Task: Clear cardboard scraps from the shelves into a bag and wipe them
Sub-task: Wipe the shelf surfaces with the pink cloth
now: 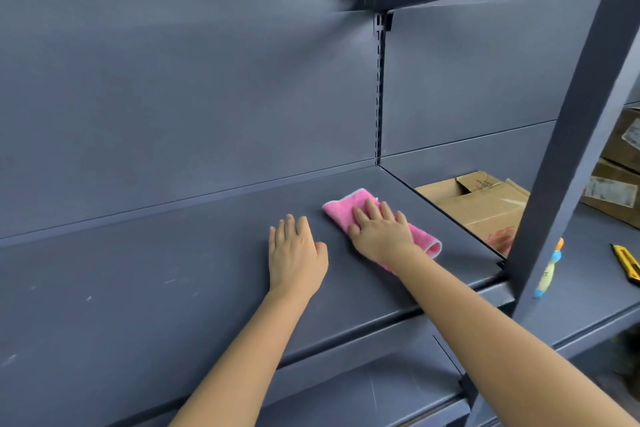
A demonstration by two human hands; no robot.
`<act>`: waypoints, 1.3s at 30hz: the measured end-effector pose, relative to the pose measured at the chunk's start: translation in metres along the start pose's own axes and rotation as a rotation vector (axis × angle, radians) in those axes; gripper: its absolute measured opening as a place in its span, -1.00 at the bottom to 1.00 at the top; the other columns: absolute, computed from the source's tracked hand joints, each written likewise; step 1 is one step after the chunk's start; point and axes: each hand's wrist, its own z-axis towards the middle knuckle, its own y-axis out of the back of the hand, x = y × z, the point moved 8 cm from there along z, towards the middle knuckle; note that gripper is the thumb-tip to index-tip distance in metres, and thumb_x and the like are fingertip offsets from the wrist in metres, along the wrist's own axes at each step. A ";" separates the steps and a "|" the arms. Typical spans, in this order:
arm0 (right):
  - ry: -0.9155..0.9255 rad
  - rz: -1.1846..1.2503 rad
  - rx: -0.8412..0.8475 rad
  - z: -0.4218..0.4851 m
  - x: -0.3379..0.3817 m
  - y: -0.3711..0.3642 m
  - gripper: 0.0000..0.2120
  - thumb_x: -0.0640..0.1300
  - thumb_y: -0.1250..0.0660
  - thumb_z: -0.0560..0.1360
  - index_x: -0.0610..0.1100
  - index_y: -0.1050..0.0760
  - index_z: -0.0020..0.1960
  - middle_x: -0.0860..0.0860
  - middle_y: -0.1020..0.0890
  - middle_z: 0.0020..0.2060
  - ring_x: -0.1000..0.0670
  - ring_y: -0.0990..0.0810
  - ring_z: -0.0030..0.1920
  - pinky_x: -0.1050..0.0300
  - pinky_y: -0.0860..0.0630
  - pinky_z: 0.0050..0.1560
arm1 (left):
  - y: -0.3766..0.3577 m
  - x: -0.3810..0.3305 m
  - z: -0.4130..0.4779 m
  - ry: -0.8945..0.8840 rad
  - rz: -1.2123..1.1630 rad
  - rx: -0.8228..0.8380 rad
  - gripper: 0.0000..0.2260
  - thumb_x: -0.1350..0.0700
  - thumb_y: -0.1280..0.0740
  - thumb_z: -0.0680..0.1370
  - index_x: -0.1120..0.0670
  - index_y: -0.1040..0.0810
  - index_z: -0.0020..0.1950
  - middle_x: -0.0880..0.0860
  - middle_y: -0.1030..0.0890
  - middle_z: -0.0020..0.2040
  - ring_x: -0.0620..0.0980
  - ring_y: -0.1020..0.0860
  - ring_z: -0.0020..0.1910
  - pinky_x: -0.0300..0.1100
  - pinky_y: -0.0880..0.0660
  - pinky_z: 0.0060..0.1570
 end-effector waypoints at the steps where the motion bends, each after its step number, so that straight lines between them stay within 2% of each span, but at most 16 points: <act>1: 0.027 0.002 0.000 -0.006 0.009 -0.001 -0.50 0.03 0.15 0.59 -0.04 0.00 0.51 -0.08 0.06 0.53 -0.14 0.09 0.52 -0.19 0.06 0.45 | 0.000 0.000 0.001 -0.001 -0.014 0.010 -0.57 0.17 -0.07 0.57 0.20 -0.17 0.44 0.18 -0.16 0.52 0.07 -0.09 0.52 -0.04 0.05 0.50; 6: 0.212 0.016 0.015 -0.050 0.030 -0.018 -0.49 0.08 0.14 0.59 0.01 0.05 0.52 -0.03 0.09 0.54 -0.10 0.10 0.52 -0.15 0.11 0.46 | 0.008 0.023 0.010 0.015 -0.079 0.020 -0.59 0.16 -0.11 0.57 0.21 -0.23 0.42 0.18 -0.24 0.48 0.07 -0.17 0.48 -0.05 -0.06 0.47; 9: 0.131 0.014 0.024 -0.045 -0.009 -0.012 -0.49 0.10 0.13 0.59 0.05 0.07 0.52 0.02 0.11 0.54 -0.05 0.10 0.53 -0.08 0.09 0.47 | 0.013 0.057 0.014 0.109 -0.072 0.018 -0.56 0.10 -0.12 0.59 0.22 -0.22 0.43 0.20 -0.20 0.50 0.10 -0.15 0.49 -0.02 -0.06 0.47; 12: -0.010 -0.027 0.020 -0.017 -0.043 -0.002 -0.49 0.07 0.14 0.60 0.01 0.07 0.53 -0.02 0.10 0.54 -0.09 0.08 0.52 -0.12 0.03 0.46 | 0.014 0.068 0.013 0.170 -0.146 0.018 -0.53 0.06 -0.13 0.59 0.23 -0.19 0.45 0.21 -0.22 0.48 0.14 -0.19 0.46 -0.01 -0.10 0.45; 17: -0.083 -0.002 0.030 0.038 -0.035 -0.001 -0.49 0.06 0.16 0.58 -0.03 0.02 0.51 -0.03 0.06 0.53 -0.09 0.07 0.52 -0.14 0.01 0.45 | 0.007 0.064 0.016 0.153 -0.123 0.033 -0.50 0.00 -0.13 0.59 0.19 -0.17 0.46 0.18 -0.14 0.52 0.06 -0.09 0.51 -0.05 0.03 0.49; 21: -0.099 0.022 0.021 0.068 -0.022 -0.001 -0.49 0.04 0.14 0.57 -0.07 -0.04 0.50 -0.05 0.00 0.53 -0.11 0.05 0.51 -0.15 -0.01 0.44 | 0.007 0.068 0.017 0.168 -0.203 0.019 -0.50 0.01 -0.13 0.59 0.17 -0.16 0.47 0.11 -0.12 0.53 0.02 -0.09 0.51 -0.09 0.07 0.50; 32: -0.118 0.038 0.055 0.110 -0.005 0.004 -0.49 0.02 0.15 0.58 -0.08 -0.01 0.51 -0.08 0.05 0.53 -0.14 0.10 0.52 -0.17 0.05 0.47 | 0.007 0.068 0.018 0.173 -0.277 0.017 -0.52 0.01 -0.15 0.59 0.14 -0.17 0.47 0.06 -0.15 0.52 0.02 -0.09 0.51 -0.12 0.06 0.49; 39: 0.008 0.029 0.078 0.110 0.039 -0.004 -0.49 0.03 0.16 0.58 -0.03 -0.01 0.51 -0.08 0.08 0.53 -0.16 0.12 0.52 -0.18 0.09 0.47 | 0.007 0.067 0.017 0.168 -0.255 0.025 -0.52 0.02 -0.15 0.58 0.14 -0.18 0.47 0.07 -0.16 0.52 0.03 -0.12 0.49 -0.09 -0.03 0.49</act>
